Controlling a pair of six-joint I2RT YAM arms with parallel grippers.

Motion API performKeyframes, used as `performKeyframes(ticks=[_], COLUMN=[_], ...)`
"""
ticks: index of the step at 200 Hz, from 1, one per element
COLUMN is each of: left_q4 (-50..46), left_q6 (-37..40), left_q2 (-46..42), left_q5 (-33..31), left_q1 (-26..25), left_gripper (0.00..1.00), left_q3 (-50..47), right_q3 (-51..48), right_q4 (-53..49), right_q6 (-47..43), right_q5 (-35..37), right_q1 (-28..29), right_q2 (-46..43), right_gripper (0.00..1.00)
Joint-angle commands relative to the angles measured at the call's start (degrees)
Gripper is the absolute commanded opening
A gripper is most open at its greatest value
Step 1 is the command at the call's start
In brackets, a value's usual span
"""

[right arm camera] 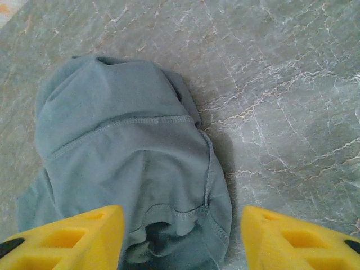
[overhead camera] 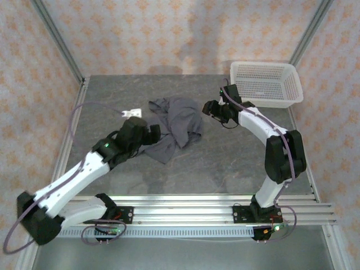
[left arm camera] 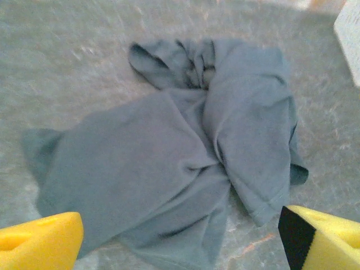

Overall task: Fold the inside-out t-shirt
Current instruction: Place the T-shirt at the center of the table, then flatten out the T-shirt at the center of the table.

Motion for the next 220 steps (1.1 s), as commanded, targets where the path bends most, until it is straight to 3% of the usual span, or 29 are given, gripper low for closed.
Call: performKeyframes(ticks=[1, 27, 75, 83, 102, 143, 175, 200, 220], left_q4=[-0.5, 8.5, 12.3, 11.7, 10.9, 3.8, -1.0, -5.1, -7.8], left_q6=[-3.4, -6.2, -7.2, -6.8, -5.8, -3.8, -6.1, -7.9, -10.1], left_q2=[11.7, 26.9, 43.5, 45.7, 45.2, 28.1, 11.3, 7.4, 5.7], left_q5=[8.6, 15.5, 17.0, 16.7, 14.2, 4.6, -8.0, -15.0, -23.1], left_q1=[0.1, -0.8, -1.5, -1.5, -1.5, 2.1, 10.0, 16.3, 17.1], left_gripper=[0.88, 0.8, 0.61, 0.49, 0.0, 0.0, 0.0, 0.0, 0.27], left_q3=[7.9, 14.5, 23.5, 24.5, 24.8, 19.3, 7.0, 0.5, -1.7], right_q3=[-3.9, -7.9, -13.8, -14.5, -15.6, -16.5, -16.5, -16.0, -13.8], right_q4=[1.1, 2.1, 2.9, 2.9, 2.8, 3.9, 6.4, 9.4, 9.1], right_q6=[-3.0, -2.5, -1.5, -1.5, -1.4, -1.0, -1.1, -1.6, -1.6], right_q5=[2.2, 5.1, 6.2, 6.1, 5.7, 3.8, -0.7, -3.5, -5.4], right_q1=[-0.1, -0.4, -2.3, -2.5, -3.3, -3.8, -3.6, -2.5, -1.5], right_q2=[-3.6, -6.0, -12.4, -13.1, -13.8, -14.6, -13.8, -11.4, -8.6], right_gripper=[0.57, 0.58, 0.59, 0.6, 0.6, 0.6, 0.6, 0.6, 0.59])
